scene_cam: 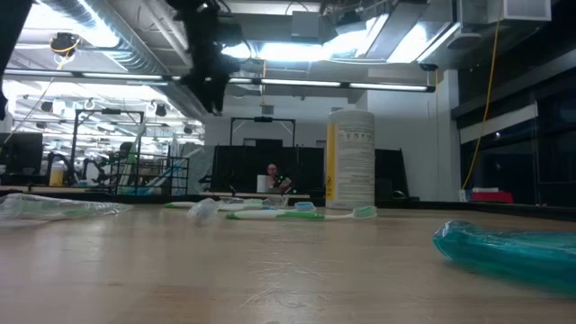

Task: Pick & Place toothbrushing station
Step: Adjust the blue toothbrushes in the black wire organizer

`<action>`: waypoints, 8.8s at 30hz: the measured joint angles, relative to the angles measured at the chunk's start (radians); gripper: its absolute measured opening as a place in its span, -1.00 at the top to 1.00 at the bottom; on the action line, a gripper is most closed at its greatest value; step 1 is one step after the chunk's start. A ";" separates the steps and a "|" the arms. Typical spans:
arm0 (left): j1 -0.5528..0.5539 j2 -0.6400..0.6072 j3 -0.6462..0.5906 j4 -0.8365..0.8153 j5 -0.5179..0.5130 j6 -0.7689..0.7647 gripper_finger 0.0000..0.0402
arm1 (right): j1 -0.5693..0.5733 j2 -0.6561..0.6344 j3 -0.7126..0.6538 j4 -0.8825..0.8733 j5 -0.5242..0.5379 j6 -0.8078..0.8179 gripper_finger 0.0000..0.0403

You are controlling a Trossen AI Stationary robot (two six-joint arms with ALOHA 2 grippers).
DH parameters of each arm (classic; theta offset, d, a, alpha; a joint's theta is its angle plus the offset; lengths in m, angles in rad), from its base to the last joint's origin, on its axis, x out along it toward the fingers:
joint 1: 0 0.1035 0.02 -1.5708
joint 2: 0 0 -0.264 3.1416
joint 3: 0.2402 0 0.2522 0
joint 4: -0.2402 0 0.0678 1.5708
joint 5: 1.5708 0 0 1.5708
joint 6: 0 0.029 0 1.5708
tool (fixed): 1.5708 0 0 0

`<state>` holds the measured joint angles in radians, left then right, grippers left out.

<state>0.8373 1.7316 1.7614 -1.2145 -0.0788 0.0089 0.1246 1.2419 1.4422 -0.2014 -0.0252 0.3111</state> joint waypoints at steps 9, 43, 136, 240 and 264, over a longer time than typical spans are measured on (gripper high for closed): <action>0.050 -0.005 -0.233 0.116 0.031 -0.038 0.05 | 0.008 -0.055 0.000 0.002 0.019 -0.013 0.76; 0.068 0.054 -0.270 0.227 -0.092 -0.091 0.04 | 0.017 -0.077 0.000 0.003 0.044 0.000 0.76; 0.051 -0.470 -0.948 0.914 -0.186 -0.459 0.79 | 0.017 -0.076 0.000 0.006 0.089 -0.004 0.76; 0.082 0.271 0.028 -0.069 -0.116 0.237 0.78 | 0.028 -0.100 0.000 0.107 0.070 -0.009 0.76; 0.089 0.058 0.028 0.060 -0.192 0.118 0.92 | 0.028 -0.100 0.000 0.104 0.070 -0.022 0.76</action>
<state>0.9264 1.7897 1.7893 -1.1541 -0.2709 0.1269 0.1527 1.1419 1.4425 -0.0975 0.0444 0.2894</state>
